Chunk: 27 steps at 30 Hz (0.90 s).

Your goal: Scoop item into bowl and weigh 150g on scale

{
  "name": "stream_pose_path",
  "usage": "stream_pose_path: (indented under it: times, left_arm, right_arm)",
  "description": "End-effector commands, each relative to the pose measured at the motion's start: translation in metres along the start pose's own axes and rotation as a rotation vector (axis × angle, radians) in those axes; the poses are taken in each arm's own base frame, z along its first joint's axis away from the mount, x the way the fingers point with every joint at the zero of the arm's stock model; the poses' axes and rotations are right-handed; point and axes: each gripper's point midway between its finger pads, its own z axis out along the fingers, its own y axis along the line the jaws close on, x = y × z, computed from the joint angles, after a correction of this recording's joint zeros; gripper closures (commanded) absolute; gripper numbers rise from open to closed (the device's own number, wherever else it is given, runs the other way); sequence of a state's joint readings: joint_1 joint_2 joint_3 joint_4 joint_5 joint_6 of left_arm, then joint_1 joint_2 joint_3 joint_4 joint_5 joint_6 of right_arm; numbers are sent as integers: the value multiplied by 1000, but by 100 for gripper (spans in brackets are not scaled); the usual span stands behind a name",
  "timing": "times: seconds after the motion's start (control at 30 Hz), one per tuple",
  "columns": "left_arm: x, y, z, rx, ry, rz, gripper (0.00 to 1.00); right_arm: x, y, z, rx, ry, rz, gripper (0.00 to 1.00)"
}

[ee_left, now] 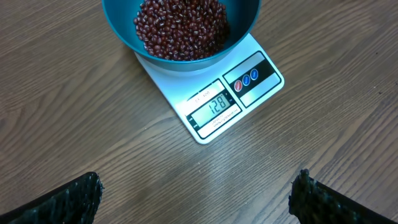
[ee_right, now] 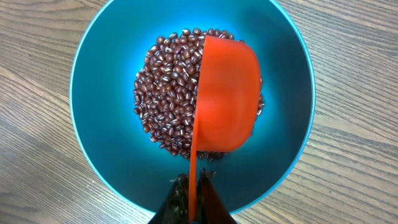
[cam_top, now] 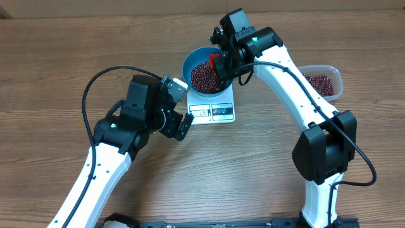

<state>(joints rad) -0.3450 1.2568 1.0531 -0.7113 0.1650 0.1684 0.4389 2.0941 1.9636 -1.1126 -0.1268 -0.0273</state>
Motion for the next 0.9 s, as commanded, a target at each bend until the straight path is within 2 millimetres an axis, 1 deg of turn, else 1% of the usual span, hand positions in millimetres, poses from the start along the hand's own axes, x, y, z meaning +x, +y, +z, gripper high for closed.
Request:
stream_pose_path:
  times: [0.0,0.2,0.5,0.87]
  left_arm:
    - [-1,-1,-2,7,-8,17,1]
    - [-1,-1,-2,7,-8,16,0]
    - [-1,-1,-2,7,-8,17,0]
    - [-1,-1,-2,7,-8,17,0]
  right_arm:
    - [-12,1,-10,-1,-40,-10,96]
    - [-12,-2,-9,55,-40,-24,96]
    - [-11,3,-8,172,-44,-75,96]
    - [-11,6,-8,182,-45,-85,96]
